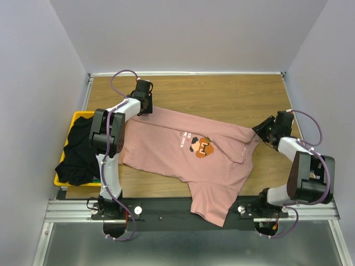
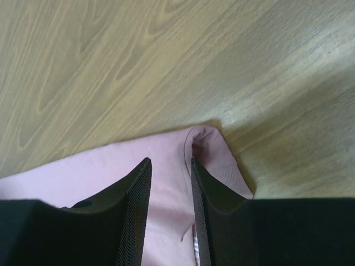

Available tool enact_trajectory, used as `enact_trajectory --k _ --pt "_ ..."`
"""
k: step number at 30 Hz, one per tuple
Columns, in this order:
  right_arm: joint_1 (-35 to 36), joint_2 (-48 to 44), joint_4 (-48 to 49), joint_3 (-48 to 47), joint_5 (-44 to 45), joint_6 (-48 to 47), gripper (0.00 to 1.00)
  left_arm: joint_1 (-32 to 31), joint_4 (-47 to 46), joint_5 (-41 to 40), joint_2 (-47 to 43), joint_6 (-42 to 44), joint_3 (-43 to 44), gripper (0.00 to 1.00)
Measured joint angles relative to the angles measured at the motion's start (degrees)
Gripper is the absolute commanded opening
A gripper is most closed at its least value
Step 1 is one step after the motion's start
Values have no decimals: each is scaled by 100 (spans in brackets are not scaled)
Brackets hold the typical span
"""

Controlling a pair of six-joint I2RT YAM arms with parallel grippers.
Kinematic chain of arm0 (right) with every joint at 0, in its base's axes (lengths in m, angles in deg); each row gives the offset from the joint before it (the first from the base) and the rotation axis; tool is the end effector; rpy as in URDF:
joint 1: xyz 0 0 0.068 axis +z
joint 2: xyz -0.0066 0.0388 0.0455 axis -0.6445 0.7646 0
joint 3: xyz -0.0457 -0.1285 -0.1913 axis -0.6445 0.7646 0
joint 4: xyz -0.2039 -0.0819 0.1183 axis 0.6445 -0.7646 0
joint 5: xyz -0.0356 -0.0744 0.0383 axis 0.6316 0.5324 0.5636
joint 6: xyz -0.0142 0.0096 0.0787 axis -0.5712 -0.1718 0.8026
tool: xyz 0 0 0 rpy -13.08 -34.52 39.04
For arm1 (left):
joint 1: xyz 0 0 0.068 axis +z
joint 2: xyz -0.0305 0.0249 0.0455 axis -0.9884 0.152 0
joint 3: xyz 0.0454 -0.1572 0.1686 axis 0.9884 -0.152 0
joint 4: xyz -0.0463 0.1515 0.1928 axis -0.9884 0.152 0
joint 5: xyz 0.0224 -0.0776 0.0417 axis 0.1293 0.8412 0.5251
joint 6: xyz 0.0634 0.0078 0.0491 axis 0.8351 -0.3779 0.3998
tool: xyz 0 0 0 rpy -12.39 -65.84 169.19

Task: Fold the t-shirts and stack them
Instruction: Fold the tshirt

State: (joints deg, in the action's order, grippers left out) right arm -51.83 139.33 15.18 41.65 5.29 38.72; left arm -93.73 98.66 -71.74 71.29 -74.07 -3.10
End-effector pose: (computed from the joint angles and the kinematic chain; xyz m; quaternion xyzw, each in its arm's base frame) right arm 0.2941 -0.0505 0.1188 0.3534 0.8384 0.1575 0.3840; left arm 0.4371 -0.0846 0.1112 -0.0367 0.9400 0.0041 0.3391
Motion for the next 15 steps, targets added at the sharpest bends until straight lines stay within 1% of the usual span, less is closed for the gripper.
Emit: enact_trajectory --k 9,15 --pt "-52 442 118 -57 13 116 40 0 0 0 0 -2 0 50" --pt "-118 483 313 -37 17 146 31 0 0 0 0 0 0 51"
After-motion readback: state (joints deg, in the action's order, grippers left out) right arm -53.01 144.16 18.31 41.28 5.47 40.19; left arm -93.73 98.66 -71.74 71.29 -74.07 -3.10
